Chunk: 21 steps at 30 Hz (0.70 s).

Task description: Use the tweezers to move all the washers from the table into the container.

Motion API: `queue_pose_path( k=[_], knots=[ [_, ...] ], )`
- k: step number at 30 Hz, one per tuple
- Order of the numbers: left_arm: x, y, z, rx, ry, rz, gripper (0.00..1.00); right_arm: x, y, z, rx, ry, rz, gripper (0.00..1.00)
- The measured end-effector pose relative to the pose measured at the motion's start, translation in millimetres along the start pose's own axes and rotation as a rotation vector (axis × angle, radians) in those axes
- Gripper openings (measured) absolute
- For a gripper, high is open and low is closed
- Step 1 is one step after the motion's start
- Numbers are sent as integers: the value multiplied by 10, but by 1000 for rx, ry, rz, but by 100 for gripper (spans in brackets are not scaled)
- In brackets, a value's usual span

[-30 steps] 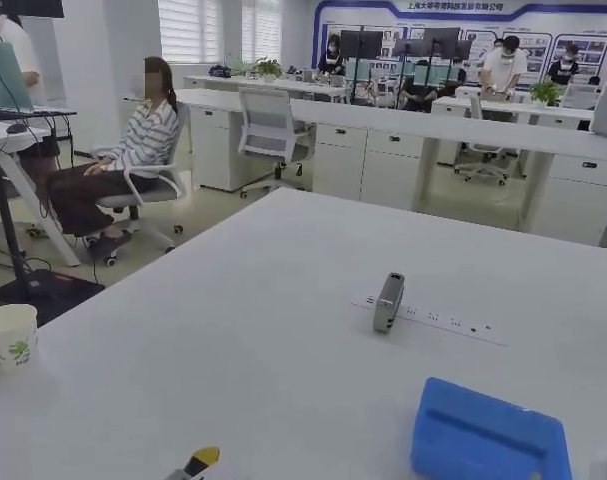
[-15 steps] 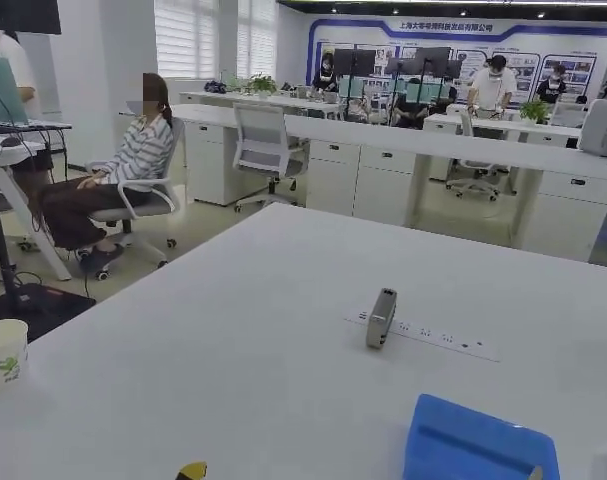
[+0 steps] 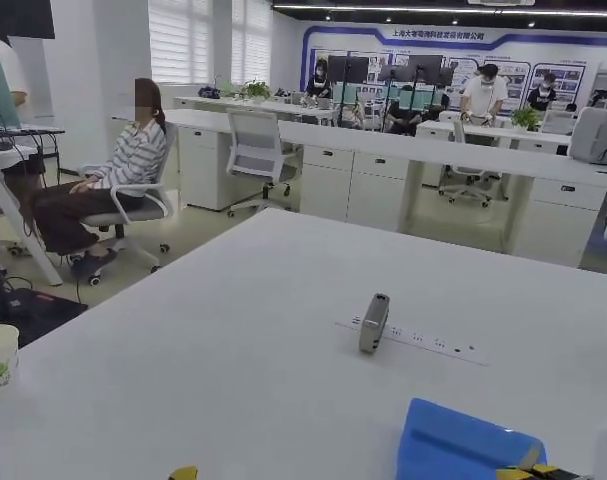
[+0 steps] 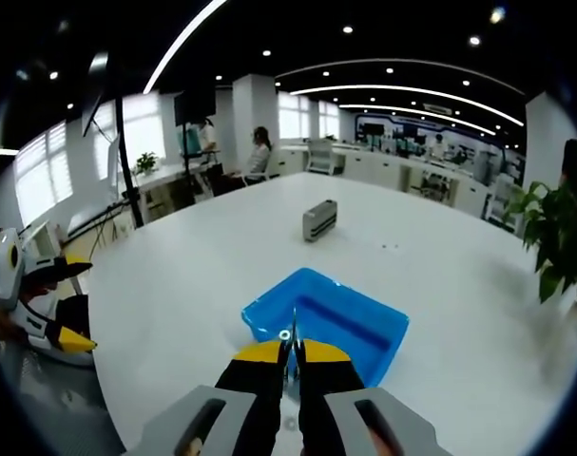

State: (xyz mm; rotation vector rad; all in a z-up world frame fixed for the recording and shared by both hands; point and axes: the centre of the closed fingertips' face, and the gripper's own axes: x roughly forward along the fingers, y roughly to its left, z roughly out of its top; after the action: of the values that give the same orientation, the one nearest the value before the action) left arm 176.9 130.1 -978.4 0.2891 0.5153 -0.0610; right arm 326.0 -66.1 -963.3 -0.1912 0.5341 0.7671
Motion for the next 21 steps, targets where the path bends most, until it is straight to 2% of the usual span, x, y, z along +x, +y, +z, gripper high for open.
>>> queue_pose_path(
  k=[10,21],
  knots=[
    [-8,17,-2,-4,1,8,82,28,-65,140,-29,-20,-10,1],
    [-4,0,-17,3,11,4,82,146,-142,172,-29,-20,-21,1]
  ],
)
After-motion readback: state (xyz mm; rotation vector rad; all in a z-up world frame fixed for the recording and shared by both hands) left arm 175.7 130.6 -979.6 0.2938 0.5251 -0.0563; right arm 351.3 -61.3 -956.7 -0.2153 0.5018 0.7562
